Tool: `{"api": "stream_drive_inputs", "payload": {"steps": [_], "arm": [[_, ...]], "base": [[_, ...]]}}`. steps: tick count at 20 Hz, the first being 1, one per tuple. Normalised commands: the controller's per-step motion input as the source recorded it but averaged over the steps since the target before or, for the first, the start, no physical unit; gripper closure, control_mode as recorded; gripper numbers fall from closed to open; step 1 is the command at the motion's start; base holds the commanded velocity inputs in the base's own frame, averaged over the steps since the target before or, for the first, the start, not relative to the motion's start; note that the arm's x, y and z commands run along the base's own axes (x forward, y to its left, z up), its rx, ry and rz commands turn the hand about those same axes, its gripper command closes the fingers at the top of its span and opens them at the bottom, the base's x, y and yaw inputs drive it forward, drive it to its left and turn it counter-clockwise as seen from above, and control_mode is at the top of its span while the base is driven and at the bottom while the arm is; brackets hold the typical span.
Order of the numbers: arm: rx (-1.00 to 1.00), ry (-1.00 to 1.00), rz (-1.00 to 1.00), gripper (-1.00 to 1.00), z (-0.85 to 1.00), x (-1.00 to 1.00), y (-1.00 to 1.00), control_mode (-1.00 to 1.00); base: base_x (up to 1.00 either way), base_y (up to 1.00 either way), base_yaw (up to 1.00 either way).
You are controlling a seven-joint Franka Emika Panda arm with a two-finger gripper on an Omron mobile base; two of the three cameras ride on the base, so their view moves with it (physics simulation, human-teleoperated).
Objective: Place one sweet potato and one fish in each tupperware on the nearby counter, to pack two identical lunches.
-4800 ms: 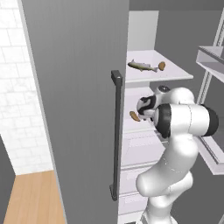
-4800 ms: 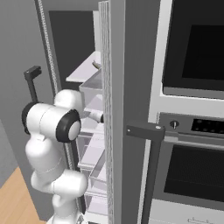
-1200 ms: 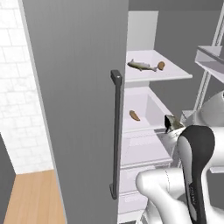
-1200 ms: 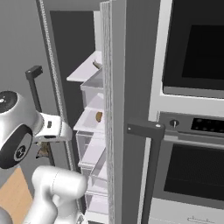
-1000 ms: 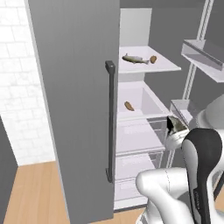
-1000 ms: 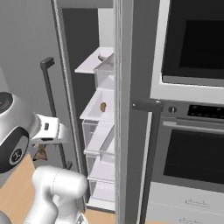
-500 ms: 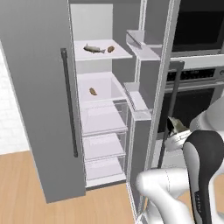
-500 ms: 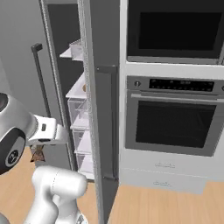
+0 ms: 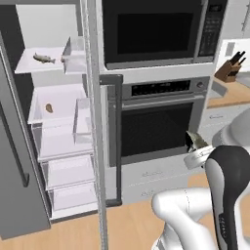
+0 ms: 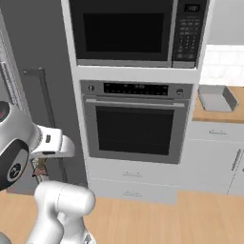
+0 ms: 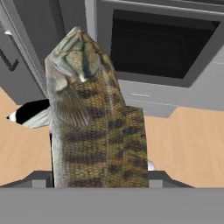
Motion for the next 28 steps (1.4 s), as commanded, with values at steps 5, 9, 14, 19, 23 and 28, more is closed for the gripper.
{"api": "stream_drive_inputs", "payload": {"steps": [5,9,14,19,23,28], "arm": [[0.00,0.00,0.00,1.00,0.00,0.00,0.00,1.00],[0.00,0.00,0.00,1.00,0.00,0.00,0.00,1.00],[0.00,0.00,0.00,1.00,0.00,0.00,0.00,1.00],[0.00,0.00,0.00,1.00,0.00,0.00,0.00,1.00],[0.00,0.00,0.00,1.00,0.00,0.00,0.00,1.00],[0.00,0.00,0.00,1.00,0.00,0.00,0.00,1.00]], "base": [[0.59,-1.00,0.00],[0.73,-1.00,0.00],[0.65,-1.00,0.00],[0.61,-1.00,0.00],[0.62,-1.00,0.00],[0.72,-1.00,0.00]]}}
